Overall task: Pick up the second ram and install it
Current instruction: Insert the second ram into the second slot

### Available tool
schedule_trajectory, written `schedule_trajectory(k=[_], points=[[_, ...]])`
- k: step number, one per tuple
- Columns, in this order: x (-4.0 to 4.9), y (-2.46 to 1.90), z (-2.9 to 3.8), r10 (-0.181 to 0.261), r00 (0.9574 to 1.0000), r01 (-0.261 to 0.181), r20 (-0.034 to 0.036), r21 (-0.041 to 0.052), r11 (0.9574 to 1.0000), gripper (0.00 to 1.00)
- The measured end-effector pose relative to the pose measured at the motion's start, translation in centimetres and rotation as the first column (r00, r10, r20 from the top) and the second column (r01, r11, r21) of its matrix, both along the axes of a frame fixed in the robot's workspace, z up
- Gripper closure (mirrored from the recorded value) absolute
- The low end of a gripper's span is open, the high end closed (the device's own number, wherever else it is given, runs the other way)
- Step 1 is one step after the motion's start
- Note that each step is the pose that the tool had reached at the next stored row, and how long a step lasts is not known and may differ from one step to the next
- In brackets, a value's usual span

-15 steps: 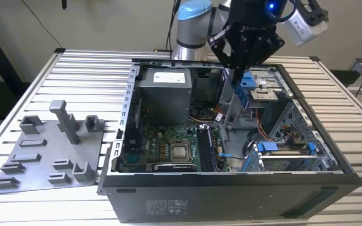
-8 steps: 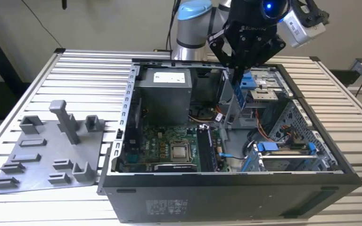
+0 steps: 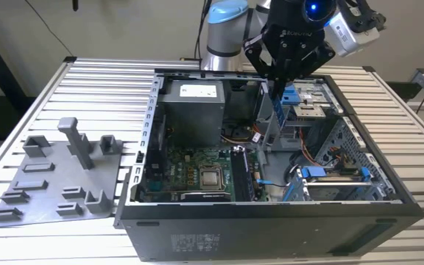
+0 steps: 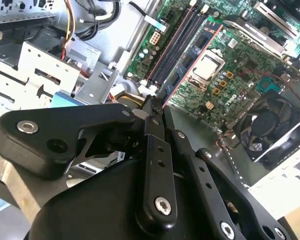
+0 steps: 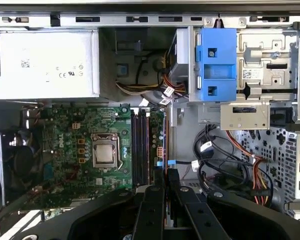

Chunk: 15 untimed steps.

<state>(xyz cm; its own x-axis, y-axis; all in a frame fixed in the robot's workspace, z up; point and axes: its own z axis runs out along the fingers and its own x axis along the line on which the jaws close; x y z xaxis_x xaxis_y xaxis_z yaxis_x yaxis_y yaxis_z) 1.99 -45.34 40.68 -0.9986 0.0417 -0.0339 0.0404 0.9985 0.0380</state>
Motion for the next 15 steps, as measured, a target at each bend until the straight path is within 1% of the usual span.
schedule_trajectory(k=[4, 6, 10, 15], points=[[0.0, 0.01, -0.06, 0.0, 1.0, 0.0, -0.0003, 0.0001, 1.0, 0.86], [0.0, 0.0, -0.18, 0.0, 1.0, 0.0, -0.0036, -0.0001, 1.0, 0.86], [0.01, 0.0, -0.41, 0.0, 0.9999, 0.0, -0.014, -0.0001, 1.0, 0.86], [0.03, 0.0, -0.84, 0.0, 0.9999, 0.0, -0.0142, 0.0001, 1.0, 0.86]])
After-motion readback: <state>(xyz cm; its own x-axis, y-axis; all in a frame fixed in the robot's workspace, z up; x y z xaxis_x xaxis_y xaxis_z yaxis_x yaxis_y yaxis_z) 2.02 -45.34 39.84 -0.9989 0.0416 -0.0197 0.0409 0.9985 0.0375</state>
